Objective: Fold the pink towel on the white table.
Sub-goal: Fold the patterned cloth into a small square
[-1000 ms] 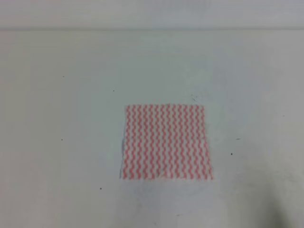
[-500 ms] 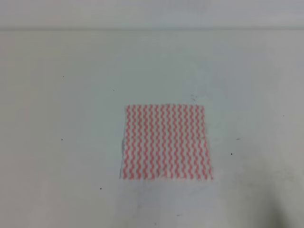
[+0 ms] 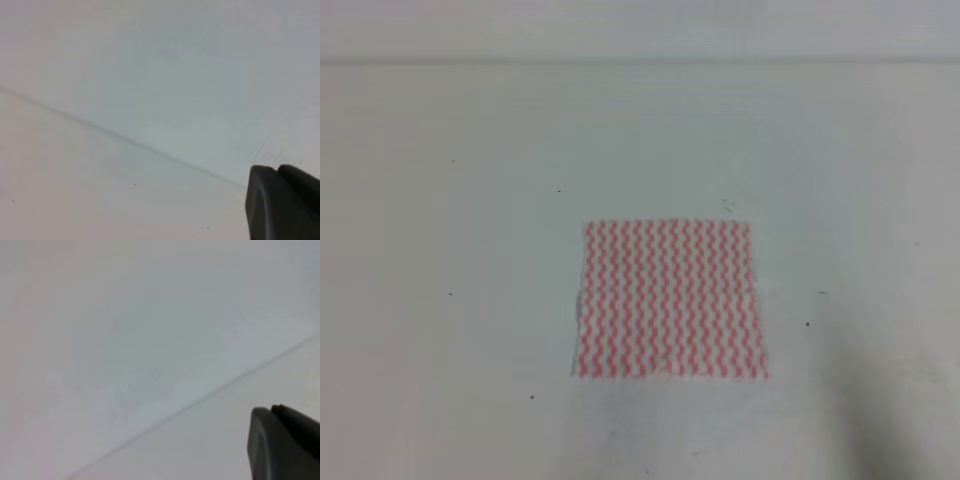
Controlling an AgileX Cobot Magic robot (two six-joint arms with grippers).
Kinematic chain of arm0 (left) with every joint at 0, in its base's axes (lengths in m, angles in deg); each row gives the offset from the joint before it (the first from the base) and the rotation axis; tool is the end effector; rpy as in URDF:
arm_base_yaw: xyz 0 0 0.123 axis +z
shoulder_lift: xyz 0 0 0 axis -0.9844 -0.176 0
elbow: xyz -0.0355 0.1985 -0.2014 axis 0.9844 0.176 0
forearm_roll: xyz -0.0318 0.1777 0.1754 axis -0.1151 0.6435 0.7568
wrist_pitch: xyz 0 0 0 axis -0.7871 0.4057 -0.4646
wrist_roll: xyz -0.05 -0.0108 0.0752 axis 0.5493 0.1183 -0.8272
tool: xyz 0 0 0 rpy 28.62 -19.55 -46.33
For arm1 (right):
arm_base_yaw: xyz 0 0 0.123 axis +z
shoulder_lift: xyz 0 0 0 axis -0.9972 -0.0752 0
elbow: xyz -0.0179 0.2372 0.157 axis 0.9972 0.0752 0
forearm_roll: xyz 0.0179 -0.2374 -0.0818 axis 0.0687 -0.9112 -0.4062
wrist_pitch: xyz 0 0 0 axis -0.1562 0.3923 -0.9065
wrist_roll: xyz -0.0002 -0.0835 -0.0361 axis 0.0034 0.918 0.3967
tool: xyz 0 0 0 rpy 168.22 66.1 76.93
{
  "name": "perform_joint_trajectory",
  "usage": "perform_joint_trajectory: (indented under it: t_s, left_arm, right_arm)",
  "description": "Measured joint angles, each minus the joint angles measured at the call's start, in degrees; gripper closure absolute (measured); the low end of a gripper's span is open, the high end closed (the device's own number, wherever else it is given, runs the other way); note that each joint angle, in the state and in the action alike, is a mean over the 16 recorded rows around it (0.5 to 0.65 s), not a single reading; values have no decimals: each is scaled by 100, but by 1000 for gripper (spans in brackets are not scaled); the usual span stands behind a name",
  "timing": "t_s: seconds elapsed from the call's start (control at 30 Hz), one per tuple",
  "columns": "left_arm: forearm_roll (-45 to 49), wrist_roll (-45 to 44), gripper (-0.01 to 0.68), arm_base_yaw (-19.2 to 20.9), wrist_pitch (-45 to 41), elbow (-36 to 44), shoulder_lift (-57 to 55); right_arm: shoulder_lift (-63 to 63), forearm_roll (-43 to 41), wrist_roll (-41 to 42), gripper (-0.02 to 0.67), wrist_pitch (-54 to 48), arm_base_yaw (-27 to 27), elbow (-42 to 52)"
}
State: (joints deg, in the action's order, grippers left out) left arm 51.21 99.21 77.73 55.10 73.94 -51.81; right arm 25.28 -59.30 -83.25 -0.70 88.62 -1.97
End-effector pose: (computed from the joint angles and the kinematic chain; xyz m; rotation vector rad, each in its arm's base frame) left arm 0.0549 -0.0026 0.2135 -0.2510 1.4194 -0.3578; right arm 0.0574 0.0008 0.2098 0.3758 1.4257 0.4633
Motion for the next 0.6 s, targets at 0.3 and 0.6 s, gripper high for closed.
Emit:
perform_joint_trajectory:
  t_s: [0.3,0.6]
  left_arm:
    - [21,48,677,0,132,28,29]
    - [43,165,677,-1,37,-178,-397]
  right_arm:
    - [0,768,4,667,140,-1,-14]
    - [-158,732,5,667,-591,-2,-344]
